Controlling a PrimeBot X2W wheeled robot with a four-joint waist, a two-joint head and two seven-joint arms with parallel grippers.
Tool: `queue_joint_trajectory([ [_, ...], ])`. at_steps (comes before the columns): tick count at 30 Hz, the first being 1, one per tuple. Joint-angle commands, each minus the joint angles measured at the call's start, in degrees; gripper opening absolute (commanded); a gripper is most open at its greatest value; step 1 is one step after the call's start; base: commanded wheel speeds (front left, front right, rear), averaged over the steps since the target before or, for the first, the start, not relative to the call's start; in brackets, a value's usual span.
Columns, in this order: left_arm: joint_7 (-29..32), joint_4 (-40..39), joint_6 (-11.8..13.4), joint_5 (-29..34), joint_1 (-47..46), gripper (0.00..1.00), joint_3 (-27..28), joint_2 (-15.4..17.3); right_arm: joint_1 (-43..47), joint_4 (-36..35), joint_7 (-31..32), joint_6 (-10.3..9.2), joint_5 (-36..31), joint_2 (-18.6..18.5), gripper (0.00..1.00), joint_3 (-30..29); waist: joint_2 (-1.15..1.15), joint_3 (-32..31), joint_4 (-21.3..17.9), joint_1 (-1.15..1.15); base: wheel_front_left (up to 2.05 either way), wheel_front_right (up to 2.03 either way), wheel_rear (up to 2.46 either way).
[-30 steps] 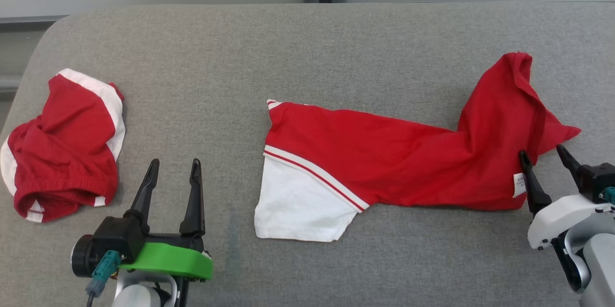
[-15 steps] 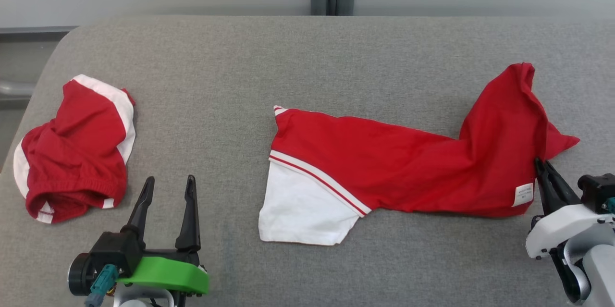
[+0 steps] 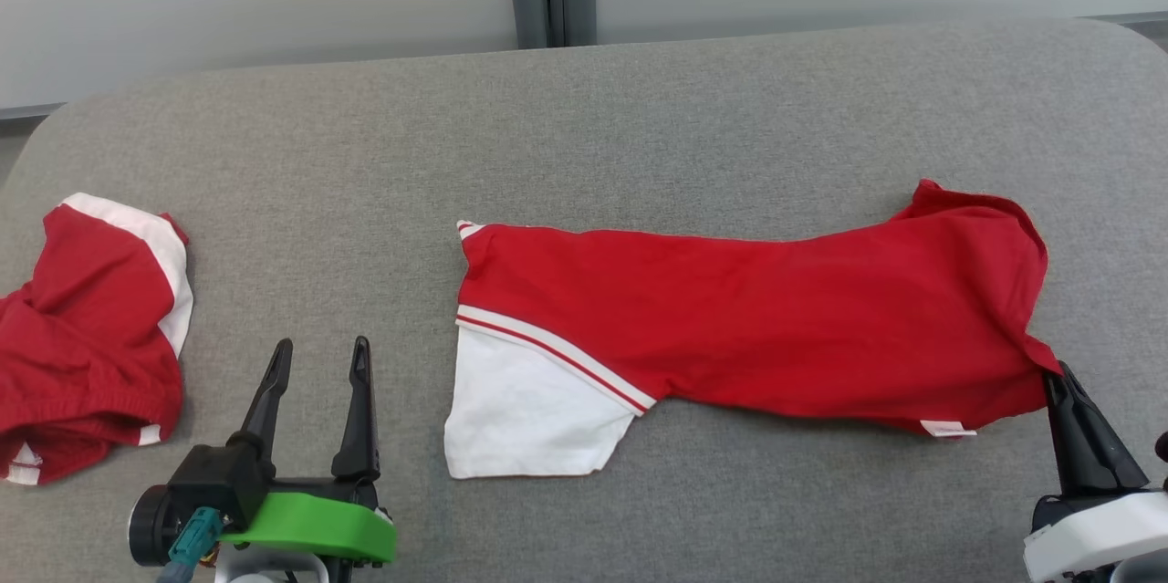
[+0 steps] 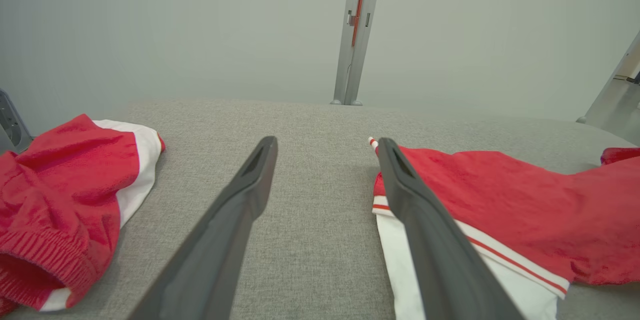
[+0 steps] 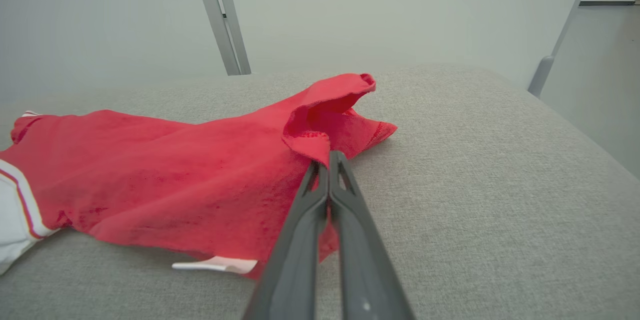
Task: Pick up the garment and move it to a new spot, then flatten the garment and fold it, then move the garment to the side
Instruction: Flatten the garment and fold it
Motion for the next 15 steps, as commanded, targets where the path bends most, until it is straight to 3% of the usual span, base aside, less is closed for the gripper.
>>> queue_joint_trajectory([
  [1, 0.04, 0.0, -0.14, -0.11, -0.17, 1.0, 0.2, 0.16, 1.15, -1.29, 0.47, -0.08, 1.07, 0.06, 0.0, -0.86, 0.0, 0.45, -0.4, 0.0, 0.0, 0.0, 0.0],
  [7, 0.04, 0.45, -0.25, -0.08, -0.95, 1.0, -0.2, 0.16, 2.31, -2.32, 3.11, -0.08, 3.43, -0.02, 0.0, -2.1, 0.0, 0.86, -0.03, 0.0, 0.0, 0.0, 0.0],
  [11, 0.04, 0.63, -0.26, -0.23, -1.25, 1.0, -0.45, 0.16, 0.84, 1.3, 4.55, -0.08, 4.83, -0.16, 0.0, -3.42, 0.0, 0.84, 0.99, 0.0, 0.0, 0.0, 0.0],
  [12, 0.05, 0.73, -0.25, -0.29, -1.29, 1.0, -0.54, 0.16, 0.87, 2.93, 5.52, -0.08, 4.74, -0.3, 0.33, -3.64, 0.0, 0.73, 1.39, 0.0, 0.0, 0.0, 0.0],
  [13, 0.05, 0.8, -0.24, -0.32, -1.28, 1.0, -0.58, 0.16, 0.61, 3.57, 5.35, -0.08, 4.79, -0.44, 1.0, -3.57, 0.0, 0.6, 1.68, 0.0, 0.0, 0.0, 0.0],
  [15, 0.05, 0.77, -0.14, -0.31, -0.99, 1.0, -0.47, 0.17, 0.26, 5.02, 4.97, -0.08, 5.03, -0.46, 1.0, -4.02, 0.0, 0.23, 2.21, 0.0, 0.0, 0.0, 0.0],
])
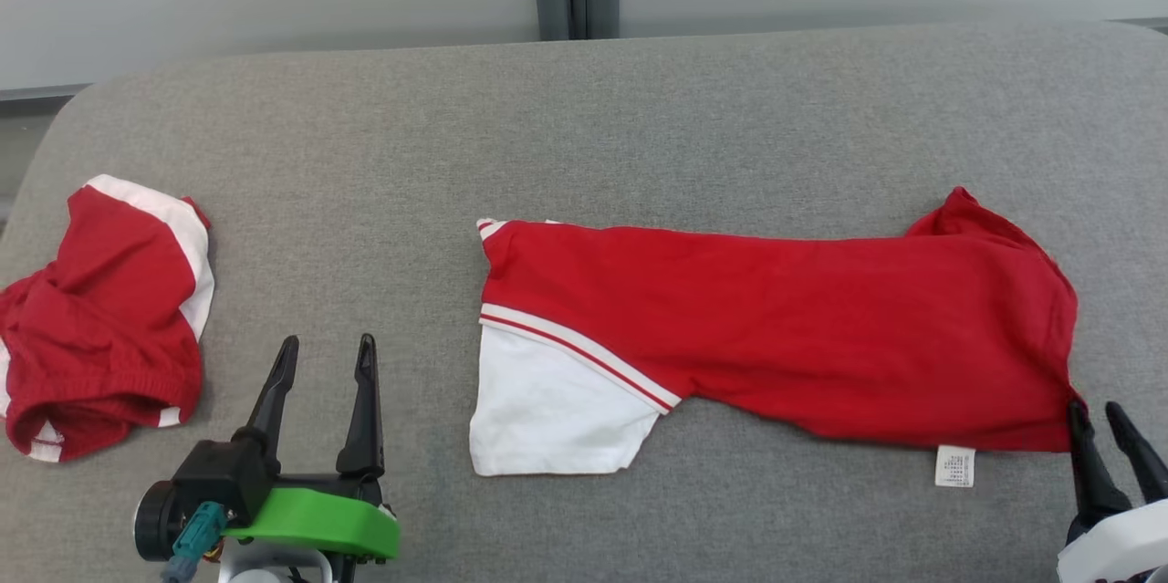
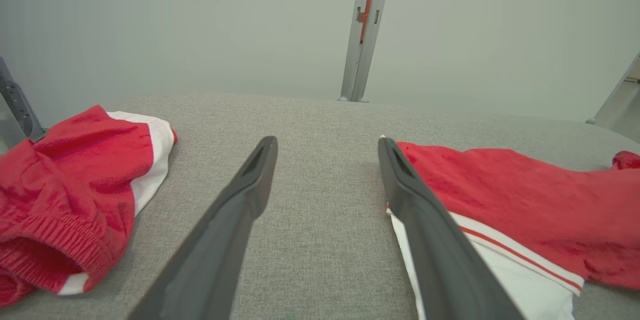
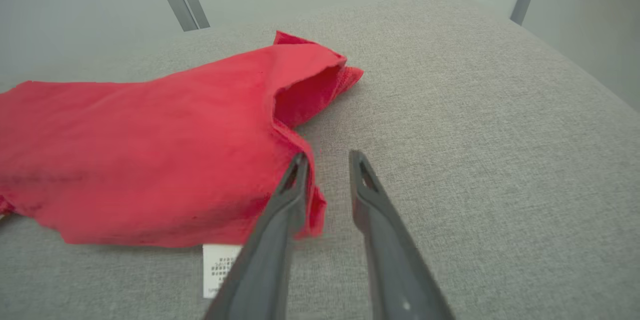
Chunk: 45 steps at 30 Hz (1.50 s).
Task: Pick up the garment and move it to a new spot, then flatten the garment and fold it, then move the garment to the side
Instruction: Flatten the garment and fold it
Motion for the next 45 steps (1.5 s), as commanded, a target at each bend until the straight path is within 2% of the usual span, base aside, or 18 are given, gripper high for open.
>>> queue_joint_trajectory([
  [1, 0.05, -0.06, 0.01, 0.08, -0.07, 1.0, 0.21, 0.17, -0.81, 0.39, -0.89, -0.08, -0.07, -0.24, 1.0, -0.17, 0.0, -0.61, 0.69, 0.0, 0.0, 0.0, 0.0],
  [10, 0.05, -0.57, 0.25, -0.01, 0.92, 1.0, 0.47, 0.17, -5.3, 2.15, -3.15, -0.08, -1.49, -1.71, 1.0, 0.75, 0.0, -1.12, 1.26, 0.0, 0.0, 0.0, 0.0],
  [14, 0.05, -0.78, 0.33, -0.03, 0.36, 1.0, 0.27, 0.17, -10.72, 6.17, -2.19, -0.08, -4.03, -3.25, 1.0, 1.86, 0.0, -0.39, 1.14, 0.0, 0.0, 0.0, 0.0],
  [26, 0.05, -0.6, 0.17, -0.18, -2.75, 1.0, -1.36, 0.17, -30.35, 28.76, 0.43, -0.08, -7.7, -6.81, 1.0, 6.16, 0.0, 3.53, 2.69, 0.0, 0.0, 0.0, 0.0],
  [33, 0.05, -0.52, 0.26, -0.28, -3.62, 1.0, -1.77, 0.17, -36.6, 42.81, 1.78, -0.08, -6.23, -5.97, 1.0, 8.25, 0.0, 5.03, 3.87, 0.0, 0.0, 0.0, 0.0],
  [37, 0.05, -0.4, 0.2, -0.14, -3.91, 1.0, -1.87, 0.17, -39.02, 47.83, 2.42, -0.08, -3.89, -4.26, 1.0, 9.5, 0.0, 5.54, 4.22, 0.0, 0.0, 0.0, 0.0],
  [38, 0.05, -0.37, 0.18, -0.1, -4.0, 1.0, -1.92, 0.17, -39.52, 48.78, 2.85, -0.06, -3.02, -3.7, 0.5, 9.98, 0.0, 5.68, 4.3, 0.0, 0.0, 0.0, 0.0],
  [39, 0.05, -0.33, 0.18, -0.11, -4.15, 1.0, -1.97, 0.17, -39.85, 49.41, 3.12, -0.06, -2.6, -3.53, 0.08, 10.47, 0.0, 5.76, 4.39, 0.0, 0.0, 0.0, 0.0],
  [40, 0.05, -0.26, 0.16, -0.14, -4.32, 1.0, -2.09, 0.17, -40.41, 49.64, 2.57, -0.05, -2.26, -3.51, 0.0, 11.36, 0.0, 5.81, 4.53, 0.0, 0.0, 0.0, 0.0],
  [45, 0.05, 0.01, 0.44, -0.45, -4.48, 1.0, -2.33, 0.17, -44.52, 48.77, -2.18, -0.07, -0.51, -4.6, 0.0, 13.75, 0.0, 5.53, 4.97, 0.0, 0.0, 0.0, 0.0],
])
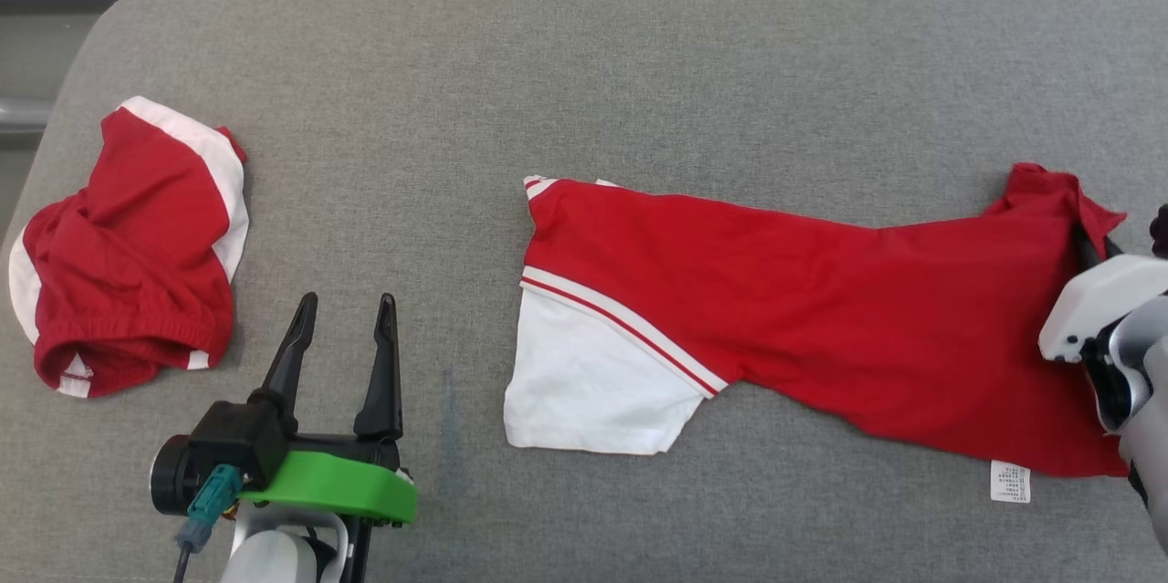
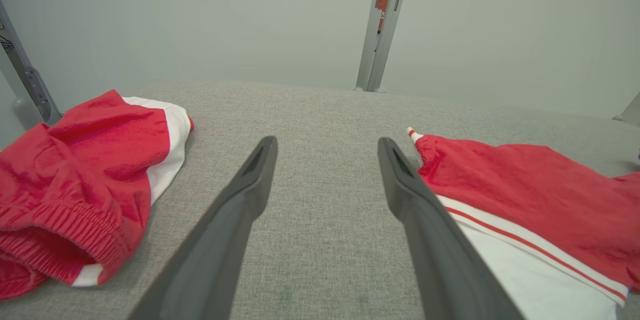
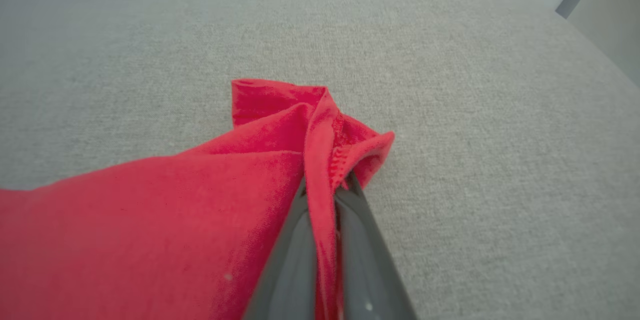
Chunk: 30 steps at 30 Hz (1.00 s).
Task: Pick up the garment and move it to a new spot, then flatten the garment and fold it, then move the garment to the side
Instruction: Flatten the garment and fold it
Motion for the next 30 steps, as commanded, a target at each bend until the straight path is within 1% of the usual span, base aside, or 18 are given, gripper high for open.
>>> queue_joint_trajectory([
  [1, 0.05, 0.13, 0.36, -0.11, -0.61, 1.0, -0.05, 0.16, -2.04, -0.4, -1.1, -0.06, 0.59, -0.82, 0.0, 0.6, 0.0, -0.21, 0.18, 0.0, 0.0, 0.0, 0.0],
  [6, 0.05, 0.17, 0.44, -0.52, -0.37, 1.0, -0.13, 0.16, -8.64, -0.74, -3.24, -0.07, -0.65, -1.5, 0.0, 1.31, 0.0, -0.36, 0.66, 0.0, 0.0, 0.0, 0.0],
  [10, 0.05, -0.08, 0.65, -0.83, -0.25, 1.0, -0.51, 0.16, -11.88, 1.17, -3.76, -0.06, -2.87, -0.32, 0.0, 0.74, 0.0, -0.15, 1.08, 0.0, 0.0, 0.0, 0.0],
  [11, 0.05, -0.07, 0.72, -0.88, -0.23, 1.0, -0.62, 0.16, -12.51, 2.28, -3.7, -0.06, -3.5, -0.06, 0.63, 0.7, 0.0, -0.19, 1.17, 0.0, 0.0, 0.0, 0.0],
  [12, 0.05, -0.05, 0.8, -0.95, -0.19, 1.0, -0.72, 0.16, -12.9, 3.31, -3.71, -0.07, -3.99, 0.17, 1.0, 0.86, 0.0, -0.24, 1.22, 0.0, 0.0, 0.0, 0.0],
  [15, 0.05, 0.09, 1.02, -1.24, -0.32, 1.0, -0.93, 0.16, -13.71, 4.17, -3.77, -0.06, -5.74, -0.19, 1.0, 0.84, 0.0, -0.31, 1.26, 0.0, 0.0, 0.0, 0.0],
  [20, 0.05, 0.14, 1.09, -0.98, 0.13, 1.0, -0.18, 0.16, -10.32, -0.62, -3.74, -0.06, -9.2, -1.41, 1.0, -2.6, 0.0, -1.15, 0.35, 0.0, 0.0, 0.0, 0.0],
  [25, 0.05, 0.11, 0.73, -0.31, 1.34, 1.0, 1.0, 0.16, -4.48, -8.42, -3.75, -0.07, -10.81, -0.56, 1.0, -7.17, 0.0, -3.13, -1.18, 0.0, 0.0, 0.0, 0.0],
  [30, 0.05, -0.07, 0.67, -0.04, 2.7, 1.0, 2.31, 0.16, 3.08, -17.44, -3.75, -0.07, -11.15, 1.03, 1.0, -9.6, 0.0, -5.24, -2.96, 0.0, 0.0, 0.0, 0.0],
])
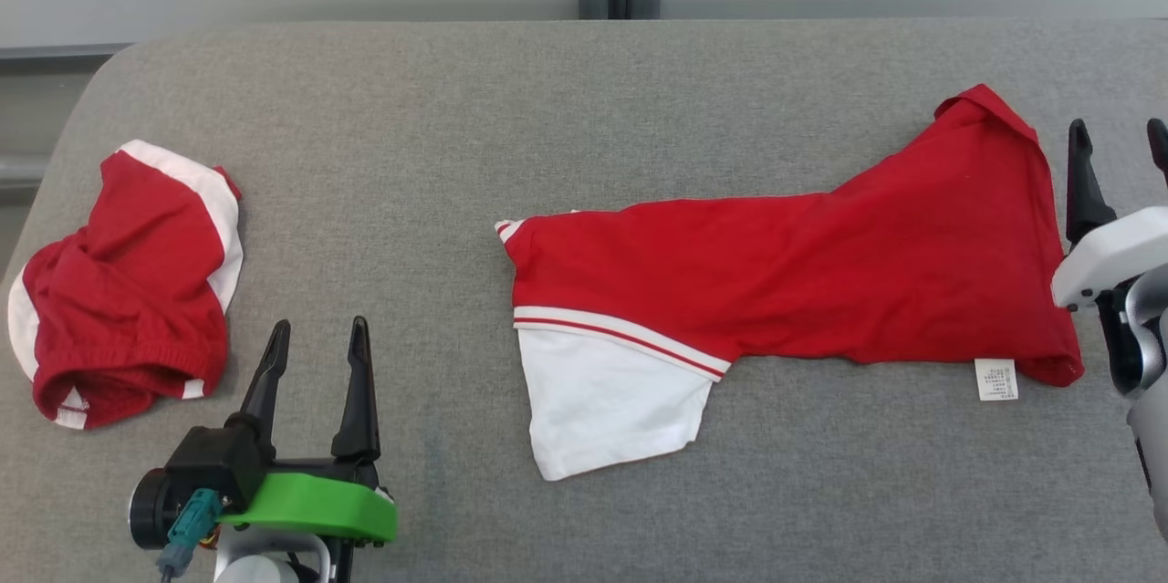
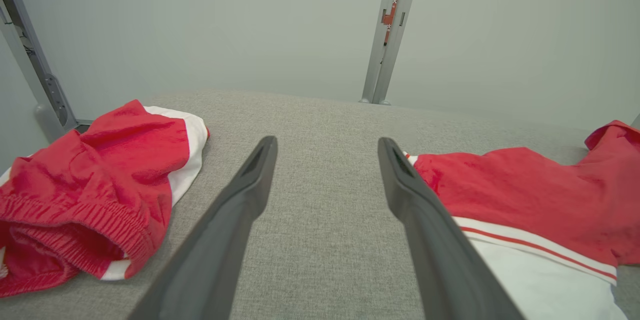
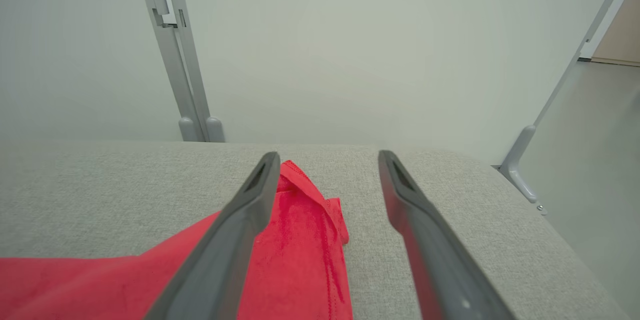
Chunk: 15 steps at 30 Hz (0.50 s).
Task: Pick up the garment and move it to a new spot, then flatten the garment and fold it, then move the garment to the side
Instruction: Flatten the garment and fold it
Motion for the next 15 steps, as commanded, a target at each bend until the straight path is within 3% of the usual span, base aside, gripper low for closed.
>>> queue_joint_trajectory([
  [1, 0.05, -0.2, -0.2, 0.38, 0.8, 1.0, 0.35, 0.16, 2.52, -2.35, -0.15, -0.07, -0.11, 0.23, 1.0, -0.3, 0.0, -1.65, -1.52, 0.0, 0.0, 0.0, 0.0],
  [10, 0.05, -0.39, -0.44, 1.35, 2.94, 1.0, 2.81, 0.16, 18.1, -22.15, -0.15, -0.07, 1.55, 3.07, 1.0, 0.12, 0.0, -4.51, -3.68, 0.0, 0.0, 0.0, 0.0],
  [15, 0.05, -0.26, -0.67, 1.88, 3.75, 1.0, 4.02, 0.17, 25.16, -29.57, -0.16, -0.08, 2.11, 5.82, 1.0, -0.1, 0.0, -5.63, -4.65, 0.0, 0.0, 0.0, 0.0],
])
